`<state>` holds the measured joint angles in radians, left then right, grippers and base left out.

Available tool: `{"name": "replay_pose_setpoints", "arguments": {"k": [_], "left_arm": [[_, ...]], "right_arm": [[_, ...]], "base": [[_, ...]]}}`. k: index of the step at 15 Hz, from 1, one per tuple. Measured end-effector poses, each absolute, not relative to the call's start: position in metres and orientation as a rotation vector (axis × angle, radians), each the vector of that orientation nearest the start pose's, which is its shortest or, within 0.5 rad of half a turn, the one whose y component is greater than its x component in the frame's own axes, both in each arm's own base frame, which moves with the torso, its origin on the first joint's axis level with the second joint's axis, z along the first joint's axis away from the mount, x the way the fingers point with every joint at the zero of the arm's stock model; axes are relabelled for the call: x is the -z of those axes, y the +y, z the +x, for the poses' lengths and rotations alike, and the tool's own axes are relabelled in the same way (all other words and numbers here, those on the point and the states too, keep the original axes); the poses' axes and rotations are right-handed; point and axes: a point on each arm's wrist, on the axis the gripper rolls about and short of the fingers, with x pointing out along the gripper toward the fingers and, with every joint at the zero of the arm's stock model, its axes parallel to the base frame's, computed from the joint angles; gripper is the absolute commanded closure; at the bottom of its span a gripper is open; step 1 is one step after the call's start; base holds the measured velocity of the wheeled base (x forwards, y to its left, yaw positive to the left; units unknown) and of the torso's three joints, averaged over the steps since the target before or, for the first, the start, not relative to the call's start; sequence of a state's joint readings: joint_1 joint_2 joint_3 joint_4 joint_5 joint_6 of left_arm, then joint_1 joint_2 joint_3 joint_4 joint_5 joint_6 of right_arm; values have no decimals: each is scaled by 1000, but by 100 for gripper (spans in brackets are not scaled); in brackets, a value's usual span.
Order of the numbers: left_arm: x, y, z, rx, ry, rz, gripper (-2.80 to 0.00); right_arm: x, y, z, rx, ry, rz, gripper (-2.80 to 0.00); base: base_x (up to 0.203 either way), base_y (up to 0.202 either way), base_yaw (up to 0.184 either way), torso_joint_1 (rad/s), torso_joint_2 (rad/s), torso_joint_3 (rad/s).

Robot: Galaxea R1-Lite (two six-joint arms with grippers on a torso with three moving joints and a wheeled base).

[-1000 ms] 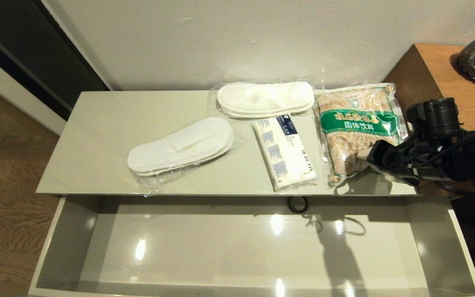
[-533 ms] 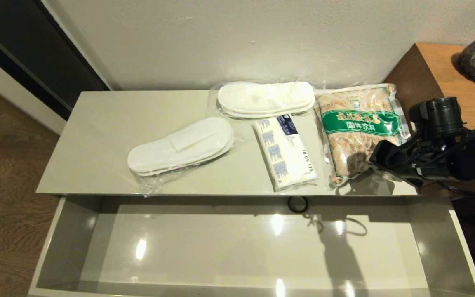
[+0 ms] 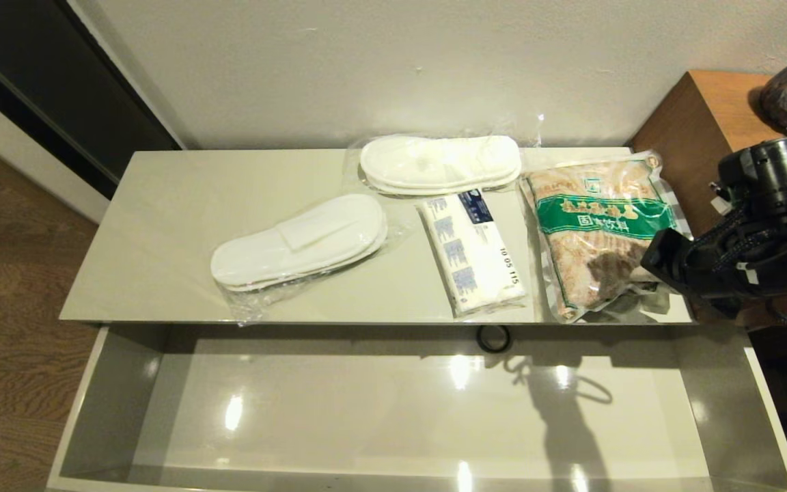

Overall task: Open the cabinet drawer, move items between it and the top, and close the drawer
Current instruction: Pick up the solid drinks on the table, then put the solid drinks in the drawer

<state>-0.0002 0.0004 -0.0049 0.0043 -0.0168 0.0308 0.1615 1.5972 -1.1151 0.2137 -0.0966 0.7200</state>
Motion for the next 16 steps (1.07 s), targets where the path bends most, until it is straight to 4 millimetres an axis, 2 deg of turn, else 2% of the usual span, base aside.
{"name": "replay_pose_setpoints", "arguments": {"k": [4,8,11,16], "left_arm": [[-76,0,-23,17,0,32,0],[-76,0,-23,16,0,32,0],[-76,0,-23,14,0,32,0],[-77,0,-23,15,-2,30,0]], "right_arm": [[-247,48,241,161,715,616,0],[-268,45,188,132,757,596,0],[-259,37,144,127,826,583,0],[-253,23,88,125,855,596,0]], "base": [[0,0,0,0,0,0],[0,0,0,0,0,0],[0,0,0,0,0,0],[0,0,0,0,0,0]]}}
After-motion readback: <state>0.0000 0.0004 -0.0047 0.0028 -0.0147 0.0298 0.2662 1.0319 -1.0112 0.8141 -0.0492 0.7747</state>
